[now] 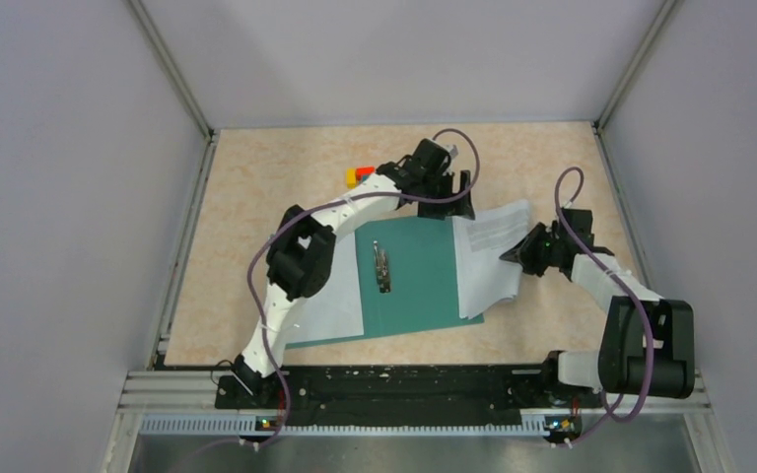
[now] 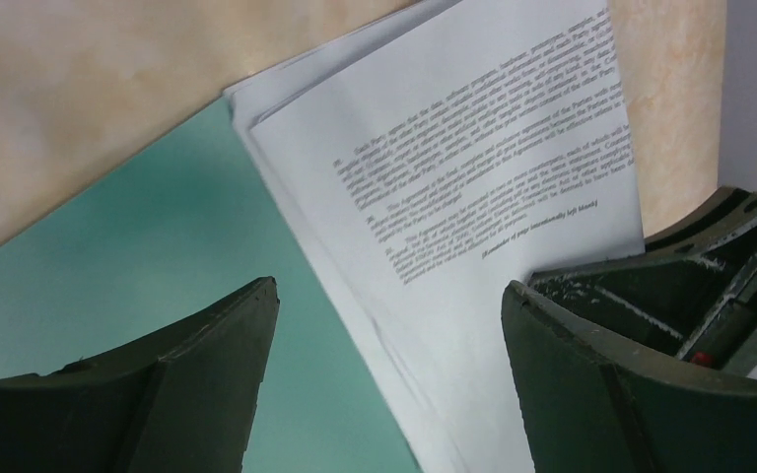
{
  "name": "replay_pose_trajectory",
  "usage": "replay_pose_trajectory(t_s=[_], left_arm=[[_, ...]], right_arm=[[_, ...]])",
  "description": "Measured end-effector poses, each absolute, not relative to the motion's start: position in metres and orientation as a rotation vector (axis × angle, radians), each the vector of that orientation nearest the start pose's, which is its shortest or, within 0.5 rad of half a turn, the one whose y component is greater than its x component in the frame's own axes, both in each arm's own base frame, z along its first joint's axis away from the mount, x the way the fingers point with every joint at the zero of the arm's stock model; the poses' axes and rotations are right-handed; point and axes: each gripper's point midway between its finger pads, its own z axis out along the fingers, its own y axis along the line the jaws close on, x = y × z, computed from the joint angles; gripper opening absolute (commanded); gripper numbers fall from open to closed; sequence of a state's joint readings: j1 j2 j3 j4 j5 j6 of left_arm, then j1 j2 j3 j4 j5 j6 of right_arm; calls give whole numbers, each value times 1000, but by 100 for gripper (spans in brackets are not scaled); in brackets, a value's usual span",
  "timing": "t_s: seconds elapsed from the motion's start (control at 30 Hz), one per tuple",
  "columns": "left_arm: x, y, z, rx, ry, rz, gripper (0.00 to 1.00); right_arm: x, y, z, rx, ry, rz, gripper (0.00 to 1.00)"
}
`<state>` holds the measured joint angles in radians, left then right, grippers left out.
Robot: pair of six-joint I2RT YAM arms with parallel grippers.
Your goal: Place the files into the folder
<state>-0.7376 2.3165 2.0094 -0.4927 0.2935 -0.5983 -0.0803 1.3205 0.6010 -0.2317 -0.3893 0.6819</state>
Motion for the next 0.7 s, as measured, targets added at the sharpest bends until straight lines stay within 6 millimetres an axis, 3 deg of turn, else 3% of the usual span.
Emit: replay_pose_trajectory(t_s=[0.17, 0.3, 0.43, 0.53, 0.7], left_arm=[[382, -403, 130, 245, 2513, -899, 88], [372, -366, 136, 157, 2529, -871, 88], [359, -329, 120, 50, 2577, -814, 88], [344, -299, 95, -37, 2643, -756, 88], [326, -273, 65, -132, 2719, -699, 89]], right_arm=[[295, 79, 68, 769, 2394, 798, 19], [294, 102, 73, 704, 2406, 842, 19], [292, 130, 74, 636, 2426, 899, 19], [293, 139, 75, 633, 2423, 928, 18], [299, 163, 85, 627, 2384, 1022, 18]])
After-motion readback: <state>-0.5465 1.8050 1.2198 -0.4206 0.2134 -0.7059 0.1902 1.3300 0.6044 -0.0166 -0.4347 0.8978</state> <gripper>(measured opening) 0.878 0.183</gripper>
